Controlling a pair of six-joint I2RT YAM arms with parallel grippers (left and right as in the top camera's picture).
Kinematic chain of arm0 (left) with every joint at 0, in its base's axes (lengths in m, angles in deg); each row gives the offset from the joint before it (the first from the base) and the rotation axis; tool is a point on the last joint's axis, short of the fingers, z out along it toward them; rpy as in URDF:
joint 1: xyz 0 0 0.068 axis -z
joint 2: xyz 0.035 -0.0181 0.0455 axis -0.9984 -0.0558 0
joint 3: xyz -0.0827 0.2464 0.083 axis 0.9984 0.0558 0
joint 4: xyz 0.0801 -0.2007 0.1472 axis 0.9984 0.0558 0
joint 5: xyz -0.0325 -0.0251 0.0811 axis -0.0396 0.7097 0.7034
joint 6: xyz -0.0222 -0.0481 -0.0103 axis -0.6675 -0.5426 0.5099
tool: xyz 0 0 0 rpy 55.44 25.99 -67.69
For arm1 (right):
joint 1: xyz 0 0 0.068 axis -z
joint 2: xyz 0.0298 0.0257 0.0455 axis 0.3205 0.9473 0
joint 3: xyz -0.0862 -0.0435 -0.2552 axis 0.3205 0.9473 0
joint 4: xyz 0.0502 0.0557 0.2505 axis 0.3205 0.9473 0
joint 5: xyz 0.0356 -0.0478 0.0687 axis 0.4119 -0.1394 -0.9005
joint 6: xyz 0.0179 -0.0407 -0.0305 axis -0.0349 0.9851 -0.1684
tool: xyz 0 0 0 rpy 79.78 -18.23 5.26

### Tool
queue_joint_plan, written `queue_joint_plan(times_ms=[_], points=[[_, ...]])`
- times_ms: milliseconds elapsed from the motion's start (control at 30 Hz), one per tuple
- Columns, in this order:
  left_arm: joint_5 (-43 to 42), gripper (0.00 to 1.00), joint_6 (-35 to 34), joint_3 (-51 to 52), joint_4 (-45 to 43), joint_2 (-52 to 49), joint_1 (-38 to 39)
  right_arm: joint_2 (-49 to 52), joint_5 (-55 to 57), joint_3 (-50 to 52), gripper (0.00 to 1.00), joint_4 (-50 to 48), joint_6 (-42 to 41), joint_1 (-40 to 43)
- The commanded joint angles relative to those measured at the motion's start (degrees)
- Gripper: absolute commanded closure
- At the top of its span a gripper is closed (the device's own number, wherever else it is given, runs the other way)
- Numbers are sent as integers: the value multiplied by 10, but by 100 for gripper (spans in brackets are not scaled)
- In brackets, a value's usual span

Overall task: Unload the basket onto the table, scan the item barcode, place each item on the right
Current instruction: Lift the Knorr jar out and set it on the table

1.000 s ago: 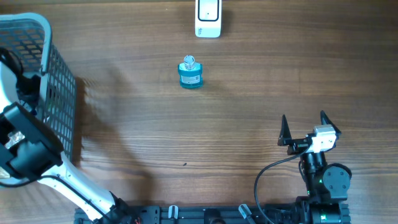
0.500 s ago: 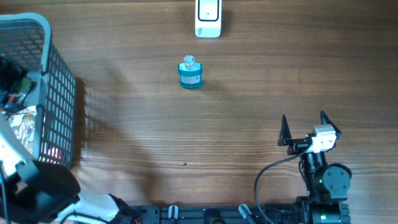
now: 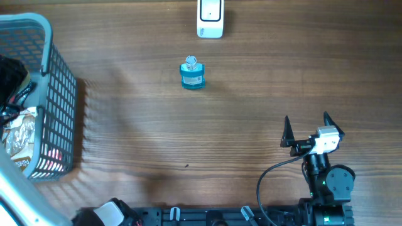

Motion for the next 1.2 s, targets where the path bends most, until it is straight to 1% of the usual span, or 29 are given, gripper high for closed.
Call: queue_joint_plan(times_ms=[0,100,267,333,367,433,533,633,767,900,1033,1167], points=[[-67,36,-1,-15,-10,44,-1,-5,5,1,0,-2,4,-1],[-108,36,-1,-15,-10,56,7,-5,5,1,0,-2,4,-1],[-107,36,-1,-15,-9,48,77,-5,5,1,0,-2,5,-1],[-99,36,-1,-14,-9,43,120,-5,5,1,0,-2,4,-1],[-86,36,0,-14,-10,35,159,-5,5,1,0,-2,4,-1],[-80,34,2,-14,-9,20,199,-5,5,1,0,-2,4,-1],[-33,35,1,-14,5,-18,248,-5,5,1,0,-2,4,-1],[-11,36,2,-14,31,-63,278,-5,5,1,0,-2,4,-1],[-11,36,2,-14,46,-120,293,-5,5,1,0,-2,4,-1],[-1,38,2,-14,67,-179,317,-5,5,1,0,-1,4,-1],[19,39,1,7,62,-220,350,-5,5,1,0,-2,5,-1],[38,38,-1,58,19,-255,390,-5,5,1,0,-2,4,-1]])
